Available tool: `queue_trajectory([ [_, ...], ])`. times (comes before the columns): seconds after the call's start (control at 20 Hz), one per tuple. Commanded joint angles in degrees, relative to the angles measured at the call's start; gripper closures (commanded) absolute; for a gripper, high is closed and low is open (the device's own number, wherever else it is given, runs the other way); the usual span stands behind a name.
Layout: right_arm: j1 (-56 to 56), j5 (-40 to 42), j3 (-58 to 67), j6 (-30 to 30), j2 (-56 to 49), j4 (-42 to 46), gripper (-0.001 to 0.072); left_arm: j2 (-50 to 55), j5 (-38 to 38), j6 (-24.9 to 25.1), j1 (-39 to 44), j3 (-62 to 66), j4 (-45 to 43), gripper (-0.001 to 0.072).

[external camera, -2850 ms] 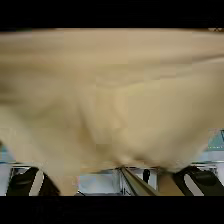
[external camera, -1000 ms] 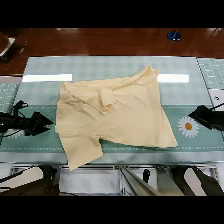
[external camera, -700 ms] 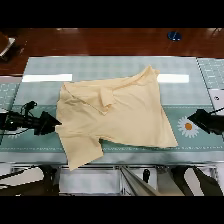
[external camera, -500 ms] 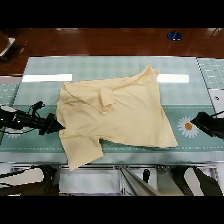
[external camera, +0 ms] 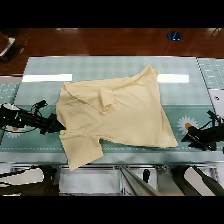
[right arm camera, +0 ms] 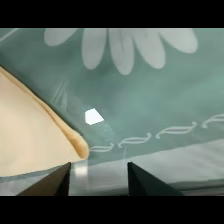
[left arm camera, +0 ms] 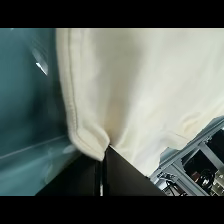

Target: Fold the shirts.

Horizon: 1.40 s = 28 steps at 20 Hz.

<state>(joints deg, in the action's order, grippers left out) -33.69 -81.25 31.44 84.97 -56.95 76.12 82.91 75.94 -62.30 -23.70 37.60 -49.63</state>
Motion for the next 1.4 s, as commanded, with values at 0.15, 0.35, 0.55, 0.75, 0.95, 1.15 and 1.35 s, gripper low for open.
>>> queue_trajectory([
  [0.15, -0.04, 1.40, -0.26, -3.65, -6.45, -7.45, 0.0306, 0.02, -0.02, 0.09, 0.04, 0.09, 0.61, 0.0690],
  [0.35, 0.37, 2.10, -0.26, -3.65, -9.38, -7.15, 0.0306, 0.02, -0.50, 0.09, 0.04, 0.09, 0.83, 0.0690],
  [0.55, 6.64, 4.37, -1.09, -2.08, -13.42, -7.30, 0.0306, 0.02, -1.38, 0.09, 0.09, 0.09, 0.83, 0.0690],
  [0.75, 10.36, 9.09, -1.03, -2.23, -14.36, -13.70, 0.0381, 0.02, -1.36, 0.11, 0.15, 0.11, 0.85, 0.0690],
  [0.95, 10.36, 7.17, 2.08, -11.50, -14.05, -27.91, 0.0687, -0.04, 1.40, 0.13, 0.15, 3.98, 5.92, 0.0690],
  [1.15, 10.36, 4.24, 22.58, -9.99, -8.59, -32.76, 0.0688, -4.46, 4.42, 0.15, 0.15, 15.61, 24.17, 0.0690],
  [1.35, 10.84, 5.57, 52.39, -6.80, -4.13, -32.33, 0.0688, -16.65, -4.81, 1.60, 0.15, 31.69, 39.15, 0.0690],
])
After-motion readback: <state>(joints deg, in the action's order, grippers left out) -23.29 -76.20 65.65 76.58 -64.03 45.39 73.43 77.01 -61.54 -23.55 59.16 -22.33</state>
